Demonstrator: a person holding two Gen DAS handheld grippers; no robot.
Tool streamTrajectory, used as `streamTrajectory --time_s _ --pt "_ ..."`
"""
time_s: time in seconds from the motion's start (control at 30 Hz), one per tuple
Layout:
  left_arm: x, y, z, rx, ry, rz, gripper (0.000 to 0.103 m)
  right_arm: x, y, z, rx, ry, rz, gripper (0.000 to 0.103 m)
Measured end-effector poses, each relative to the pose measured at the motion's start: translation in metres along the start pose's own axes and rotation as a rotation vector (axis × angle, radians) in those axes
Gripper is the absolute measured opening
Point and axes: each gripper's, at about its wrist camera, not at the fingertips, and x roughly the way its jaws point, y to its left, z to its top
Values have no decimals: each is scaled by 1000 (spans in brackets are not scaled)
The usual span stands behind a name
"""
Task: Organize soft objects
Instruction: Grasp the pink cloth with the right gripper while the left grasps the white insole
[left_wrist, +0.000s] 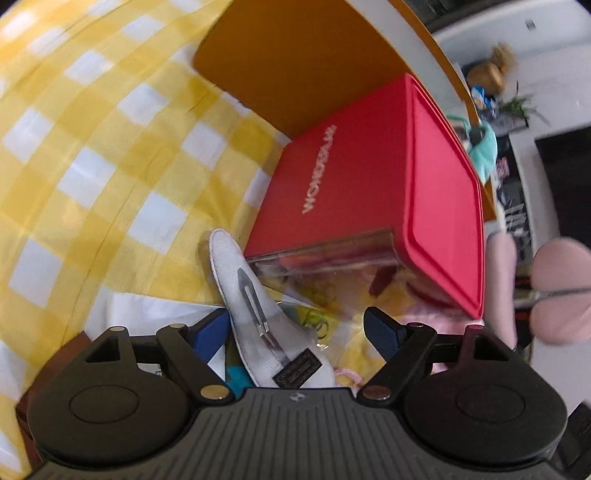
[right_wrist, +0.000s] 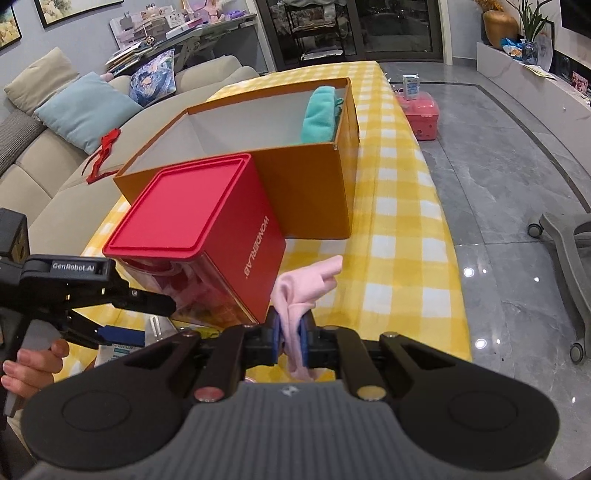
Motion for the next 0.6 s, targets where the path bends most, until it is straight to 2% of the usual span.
streamTrajectory --time_s 0.07,0.17,0.2,0.23,0.3,0.37,0.4,0.6 --pt "0 3 -2 -33 -19 1 85 -1 0 0 2 -7 4 9" --pt "1 -6 -5 52 -11 76 66 -2 -1 0 0 -7 6 9" --pt "2 -10 -5 82 -8 106 54 -1 -1 1 2 -3 8 9" --pt "3 -12 -6 98 -9 133 37 0 -1 0 3 2 11 9" --pt "8 -12 -9 94 0 169 30 2 -1 0 6 12 12 9" --pt "7 -12 -11 81 0 164 26 2 1 -1 0 11 3 8" --pt "7 -12 -12 71 2 160 18 2 1 -1 -2 7 -1 8" --pt "-9 -1 -17 3 -28 77 7 3 -1 -1 -1 18 -25 9"
